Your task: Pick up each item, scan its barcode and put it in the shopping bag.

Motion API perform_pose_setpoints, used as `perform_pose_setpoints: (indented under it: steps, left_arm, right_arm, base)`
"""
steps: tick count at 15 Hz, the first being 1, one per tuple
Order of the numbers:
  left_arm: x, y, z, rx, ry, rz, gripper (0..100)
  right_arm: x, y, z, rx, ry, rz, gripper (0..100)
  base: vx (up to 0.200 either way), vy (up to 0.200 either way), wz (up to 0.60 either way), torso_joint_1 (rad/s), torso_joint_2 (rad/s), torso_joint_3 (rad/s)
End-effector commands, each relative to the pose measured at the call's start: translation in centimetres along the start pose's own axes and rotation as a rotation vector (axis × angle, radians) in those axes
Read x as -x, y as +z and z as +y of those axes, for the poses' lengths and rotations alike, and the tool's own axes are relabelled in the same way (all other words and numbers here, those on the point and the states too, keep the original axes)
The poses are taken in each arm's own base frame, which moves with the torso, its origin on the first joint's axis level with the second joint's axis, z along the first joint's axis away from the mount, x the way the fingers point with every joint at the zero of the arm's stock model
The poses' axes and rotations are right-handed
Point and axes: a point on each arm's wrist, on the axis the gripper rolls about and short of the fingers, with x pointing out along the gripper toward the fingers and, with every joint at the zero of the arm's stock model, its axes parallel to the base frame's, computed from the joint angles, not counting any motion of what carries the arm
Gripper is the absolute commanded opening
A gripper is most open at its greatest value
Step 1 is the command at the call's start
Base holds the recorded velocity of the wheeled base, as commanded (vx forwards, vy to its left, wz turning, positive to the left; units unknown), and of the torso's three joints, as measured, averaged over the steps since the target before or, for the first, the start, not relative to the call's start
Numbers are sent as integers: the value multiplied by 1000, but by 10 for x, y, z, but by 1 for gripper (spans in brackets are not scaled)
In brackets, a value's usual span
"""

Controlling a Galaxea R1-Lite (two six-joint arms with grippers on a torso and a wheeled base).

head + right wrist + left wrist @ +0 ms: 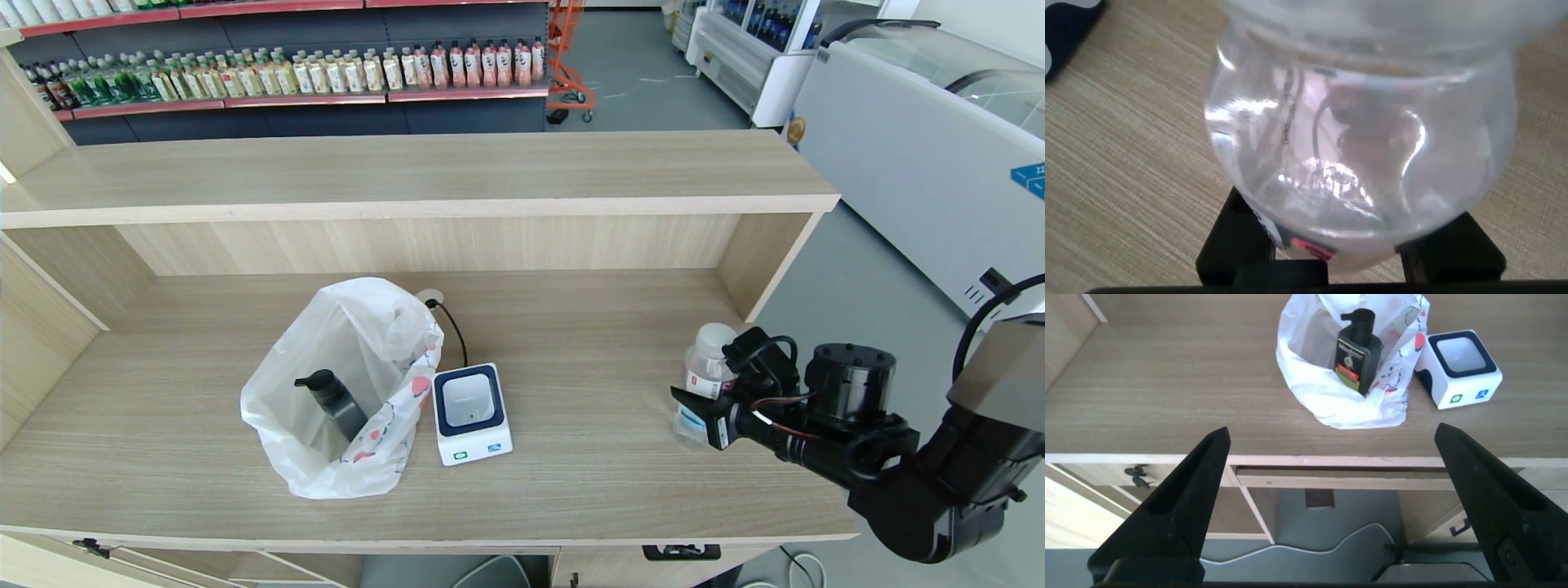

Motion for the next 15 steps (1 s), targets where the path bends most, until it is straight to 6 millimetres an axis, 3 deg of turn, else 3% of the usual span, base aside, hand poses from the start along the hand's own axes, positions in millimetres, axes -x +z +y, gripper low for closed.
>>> perform_pose_setpoints:
  steps: [1, 9, 12, 14, 15]
  left_arm:
    - [0, 0, 0, 0, 0, 2, 100]
    - [0, 0, 0, 0, -2, 0, 100]
    - [0, 0, 0, 0, 0, 0, 100]
    - [0, 0, 0, 0, 0, 2, 100]
    - [0, 0, 0, 0, 0, 2, 100]
  right_arm:
    - [0, 0, 0, 3, -4, -4, 0]
    - [9, -4, 1, 3, -3, 17, 0]
    - [34, 34, -22, -84, -45, -81, 0]
    - [63, 58, -38, -147, -2, -105, 0]
    - [86, 85, -44, -228, 73, -143, 0]
  base:
    - [0, 0, 0, 0, 0, 0]
    - [0, 0, 0, 0, 0, 0]
    - [0, 0, 0, 0, 0, 0]
    - [0, 0, 0, 0, 0, 0]
    - [0, 0, 0, 0, 0, 0]
